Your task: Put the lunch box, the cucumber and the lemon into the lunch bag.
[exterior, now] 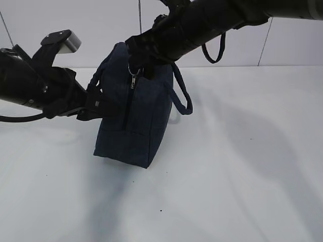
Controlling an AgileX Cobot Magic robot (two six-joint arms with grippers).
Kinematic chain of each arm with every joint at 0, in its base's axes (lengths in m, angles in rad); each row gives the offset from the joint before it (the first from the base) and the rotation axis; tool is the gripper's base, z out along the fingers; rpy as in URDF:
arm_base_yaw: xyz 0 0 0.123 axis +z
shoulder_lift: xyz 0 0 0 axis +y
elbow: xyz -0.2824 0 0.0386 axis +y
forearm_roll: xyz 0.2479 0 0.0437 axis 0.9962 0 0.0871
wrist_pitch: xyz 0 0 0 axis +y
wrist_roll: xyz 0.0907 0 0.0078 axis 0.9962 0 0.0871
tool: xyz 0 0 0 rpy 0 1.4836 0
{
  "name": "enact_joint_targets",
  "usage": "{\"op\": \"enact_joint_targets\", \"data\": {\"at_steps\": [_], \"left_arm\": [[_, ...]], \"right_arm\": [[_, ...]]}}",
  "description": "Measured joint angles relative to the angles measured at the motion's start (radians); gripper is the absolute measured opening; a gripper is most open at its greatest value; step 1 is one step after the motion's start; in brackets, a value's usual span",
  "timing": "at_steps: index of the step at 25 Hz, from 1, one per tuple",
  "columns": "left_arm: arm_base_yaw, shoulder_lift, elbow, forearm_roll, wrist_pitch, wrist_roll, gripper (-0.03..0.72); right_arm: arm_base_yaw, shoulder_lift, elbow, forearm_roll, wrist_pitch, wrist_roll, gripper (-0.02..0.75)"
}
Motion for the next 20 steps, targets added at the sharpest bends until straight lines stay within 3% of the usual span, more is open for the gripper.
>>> {"op": "enact_joint_targets", "data": {"at_steps": [15, 17, 20], "left_arm": [[-0.046, 0.066, 0.043, -0.055, -0.204, 0.002, 0.353], [-0.046, 0.079, 0.043, -0.064, -0.206, 0.002, 0.303], [-0.046, 0.081, 0.043, -0.083, -0.206, 0.004, 0.139]], "right_arm": [[-0.001, 0.0, 0.0, 0.003, -0.002, 0.0, 0.0], [-0.001, 0.0, 0.0, 0.003, -0.002, 0.0, 0.0], [-0.001, 0.0, 0.0, 0.005, -0.002, 0.0, 0.0]]}}
